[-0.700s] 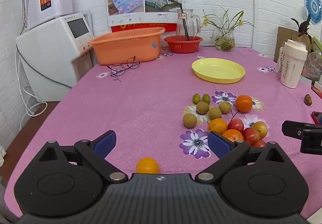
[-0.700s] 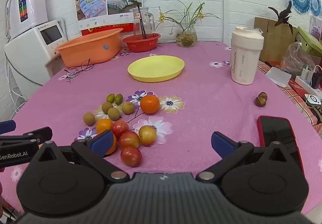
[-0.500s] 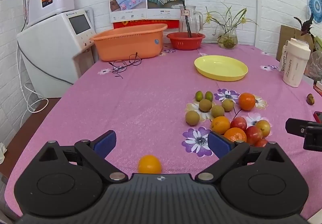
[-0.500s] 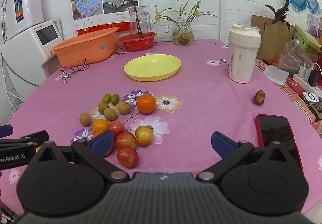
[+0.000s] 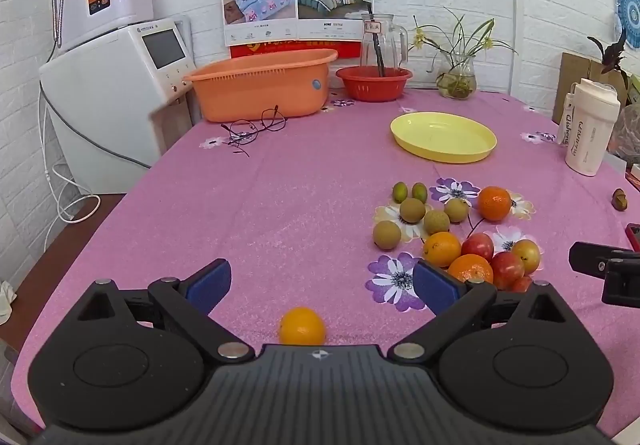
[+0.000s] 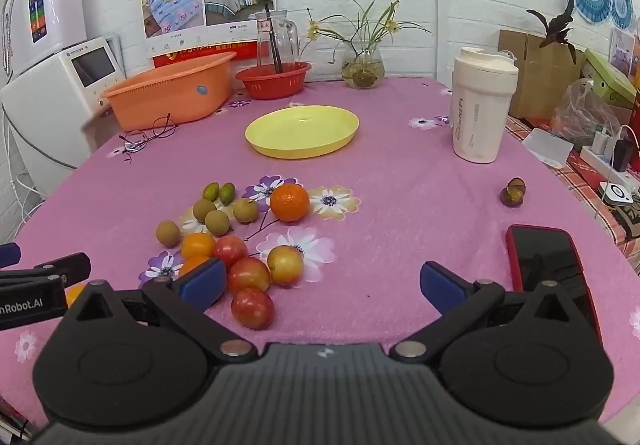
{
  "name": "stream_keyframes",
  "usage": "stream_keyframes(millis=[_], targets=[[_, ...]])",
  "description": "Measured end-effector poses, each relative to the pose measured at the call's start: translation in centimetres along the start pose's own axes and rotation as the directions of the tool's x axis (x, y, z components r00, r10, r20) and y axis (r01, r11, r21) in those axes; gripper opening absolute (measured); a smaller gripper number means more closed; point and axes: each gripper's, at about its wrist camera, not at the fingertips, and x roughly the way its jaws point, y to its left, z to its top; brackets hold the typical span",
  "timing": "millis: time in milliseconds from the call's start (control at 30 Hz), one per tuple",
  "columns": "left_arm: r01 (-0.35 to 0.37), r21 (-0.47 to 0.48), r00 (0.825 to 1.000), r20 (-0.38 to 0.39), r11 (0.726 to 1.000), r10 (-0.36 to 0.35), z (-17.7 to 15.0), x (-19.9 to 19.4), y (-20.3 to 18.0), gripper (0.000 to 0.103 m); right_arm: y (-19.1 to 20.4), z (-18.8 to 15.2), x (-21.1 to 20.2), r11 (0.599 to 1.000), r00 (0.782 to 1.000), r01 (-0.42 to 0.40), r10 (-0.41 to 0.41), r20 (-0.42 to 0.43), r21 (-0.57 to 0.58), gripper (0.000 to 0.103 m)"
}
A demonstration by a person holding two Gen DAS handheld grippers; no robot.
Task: Organize fruits
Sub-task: 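Move left tool toward the lone orange while right tool approaches a red apple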
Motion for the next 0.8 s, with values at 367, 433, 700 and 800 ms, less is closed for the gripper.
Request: stream_keyframes(millis=[367, 433, 700, 800], targets=[[0.010, 0.001, 1.000, -0.016, 1.000, -0.010, -0.3, 0.2, 0.0, 0.097, 0.0, -0.2, -0.1, 1.000, 1.000, 0.004, -0.004, -0.002, -0.001, 0.072], [0.008, 0.003, 1.000, -0.017, 1.000, -0.008, -0.4, 0.2, 0.1, 0.097, 0.0, -0.2, -0.1, 1.000, 1.000, 0.002, -0.002, 0.001, -0.001, 0.072], [0.020, -0.011, 0.999, -0.029, 1.000, -0.020, -0.7, 0.1, 0.5, 0.097, 0.0, -0.2, -0.5, 1.000, 1.000, -0.009, 0.009, 0.014, -0.011, 0.072], [0.031, -0.017, 0.999, -0.030, 0.999, -0.032, -1.4, 0.1, 0.8, 0.097, 0.2, -0.4, -0.5, 0.999, 0.999, 0.018, -0.017, 0.036, -0.034, 0.072]])
